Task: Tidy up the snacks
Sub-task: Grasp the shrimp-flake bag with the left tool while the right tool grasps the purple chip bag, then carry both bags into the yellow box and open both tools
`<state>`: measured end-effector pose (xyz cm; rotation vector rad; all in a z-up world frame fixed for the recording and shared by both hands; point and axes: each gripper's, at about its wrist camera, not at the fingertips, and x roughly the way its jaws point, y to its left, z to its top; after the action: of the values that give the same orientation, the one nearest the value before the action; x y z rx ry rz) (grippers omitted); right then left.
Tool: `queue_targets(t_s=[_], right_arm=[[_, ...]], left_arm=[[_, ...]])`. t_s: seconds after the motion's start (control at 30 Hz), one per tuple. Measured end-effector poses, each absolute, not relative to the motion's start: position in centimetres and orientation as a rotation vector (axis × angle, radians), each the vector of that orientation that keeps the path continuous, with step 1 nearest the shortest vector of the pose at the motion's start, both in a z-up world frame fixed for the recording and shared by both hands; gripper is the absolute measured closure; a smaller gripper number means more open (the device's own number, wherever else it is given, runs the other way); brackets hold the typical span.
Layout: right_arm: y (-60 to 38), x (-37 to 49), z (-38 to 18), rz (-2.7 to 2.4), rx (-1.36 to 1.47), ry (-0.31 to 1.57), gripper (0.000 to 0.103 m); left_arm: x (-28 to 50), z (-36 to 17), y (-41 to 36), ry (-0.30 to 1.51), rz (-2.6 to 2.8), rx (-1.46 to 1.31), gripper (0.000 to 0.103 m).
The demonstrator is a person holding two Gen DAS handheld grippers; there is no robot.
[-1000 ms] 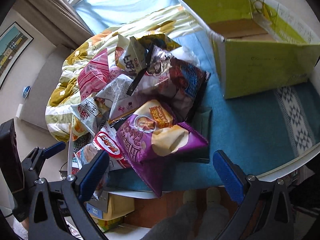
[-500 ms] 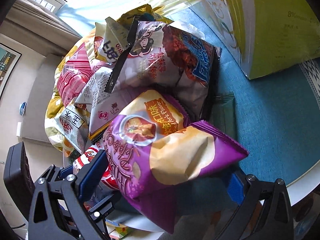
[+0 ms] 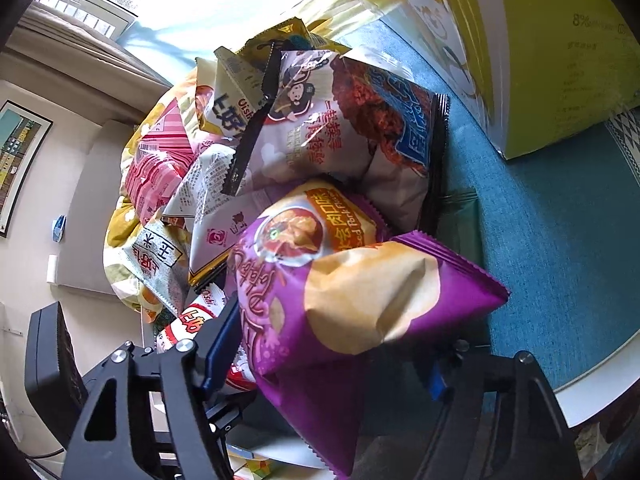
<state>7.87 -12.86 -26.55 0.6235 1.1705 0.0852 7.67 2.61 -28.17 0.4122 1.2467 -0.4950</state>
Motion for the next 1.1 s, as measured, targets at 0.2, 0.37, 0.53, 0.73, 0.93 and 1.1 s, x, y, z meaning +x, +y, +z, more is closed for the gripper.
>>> queue_targets(t_s=[0.2,0.37,0.53,0.73,0.93,1.1], right_arm=[[-12.7,7.0,-24.7,0.091,0.609,1.158,0.04],[-13.0,6.0,-22.8,0.101,0.598,1.142,0.041],[-13.2,5.2,-20.8,0.11,0.581,1.115,0.043],[-13.1,5.0,-18.5,0.11,0.57,1.067,0.044],[-13.3,4.8,-16.0,0.094,0.578,0.99,0.044],[-15.1,5.5,-12.9,0.081,0.57,0.911,0.045]], left_arm=[[6.8,-26.3,2.2,1.232,-0.494,0.403,0.031],[5.8,-24.2,2.4,1.205,-0.483,0.4,0.031],[4.6,-21.7,3.4,1.177,-0.475,0.375,0.031],[4.1,-20.1,4.4,1.145,-0.464,0.364,0.031],[4.5,-18.6,4.8,1.108,-0.457,0.357,0.031],[7.1,-16.1,3.9,1.046,-0.425,0.363,0.031]])
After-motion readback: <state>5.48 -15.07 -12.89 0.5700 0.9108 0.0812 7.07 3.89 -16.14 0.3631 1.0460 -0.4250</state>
